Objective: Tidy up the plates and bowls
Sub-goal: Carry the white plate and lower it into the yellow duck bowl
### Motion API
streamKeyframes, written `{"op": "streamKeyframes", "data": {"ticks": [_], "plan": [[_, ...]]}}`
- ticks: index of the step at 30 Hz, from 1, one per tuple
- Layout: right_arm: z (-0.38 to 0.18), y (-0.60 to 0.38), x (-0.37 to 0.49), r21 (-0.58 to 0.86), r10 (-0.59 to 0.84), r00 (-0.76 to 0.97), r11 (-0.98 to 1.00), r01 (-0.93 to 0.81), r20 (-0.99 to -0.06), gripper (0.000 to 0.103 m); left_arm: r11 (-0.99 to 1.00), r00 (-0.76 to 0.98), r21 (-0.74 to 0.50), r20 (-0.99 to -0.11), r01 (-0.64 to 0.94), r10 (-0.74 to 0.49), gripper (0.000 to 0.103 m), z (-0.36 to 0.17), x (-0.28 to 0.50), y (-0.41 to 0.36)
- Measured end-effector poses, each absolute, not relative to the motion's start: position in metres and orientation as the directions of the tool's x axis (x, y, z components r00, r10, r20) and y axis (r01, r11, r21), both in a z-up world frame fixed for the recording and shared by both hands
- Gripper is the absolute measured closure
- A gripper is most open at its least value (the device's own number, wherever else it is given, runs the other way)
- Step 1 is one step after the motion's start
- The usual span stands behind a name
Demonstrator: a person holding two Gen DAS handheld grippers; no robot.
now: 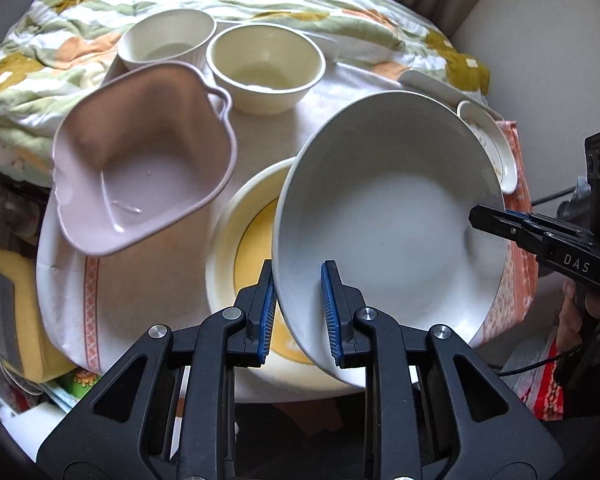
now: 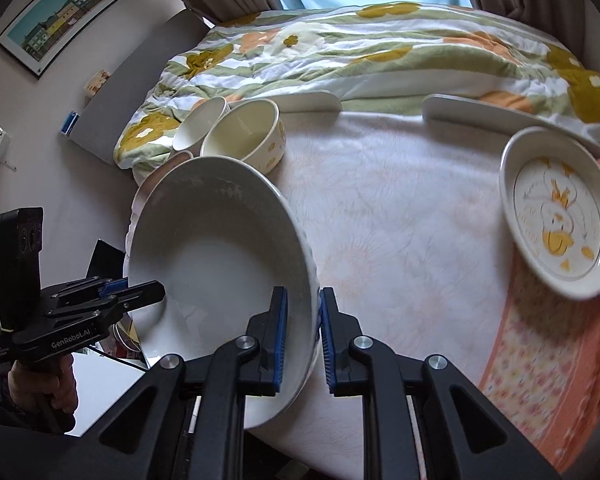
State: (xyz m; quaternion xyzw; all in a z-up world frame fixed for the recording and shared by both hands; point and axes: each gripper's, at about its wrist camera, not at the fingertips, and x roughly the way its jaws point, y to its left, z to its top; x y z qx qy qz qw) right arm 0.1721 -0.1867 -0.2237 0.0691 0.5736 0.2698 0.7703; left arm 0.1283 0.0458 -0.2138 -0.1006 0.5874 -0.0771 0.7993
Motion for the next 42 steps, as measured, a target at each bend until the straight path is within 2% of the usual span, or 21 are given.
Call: {"op": "streamKeyframes", "data": {"ticks": [9,28,42], "plan": [[-0.247,-0.168,0.133,0.402,0.447,0.215,0.888,-0.223,-0.868,0.088,0.965,0.231,-0.258,-0.937,0.046,-0.262,0.083,-0.244,0.122,0.069],[-0.264,-0.166,0.141,0.357,0.395,0.261,0.916,-0.181,-0.881,0.088,0.967,0.197,-0.25,-0.947,0.045,-0.254,0.083,-0.271,0.143,0.06],[-0.261,-0.153,0.133,0.206,0.286,0.327,0.944,-0.258,-0.901,0.088,0.986,0.283,0.028,-0.959,0.167,-0.021,0.083,-0.266,0.139,0.029]]}}
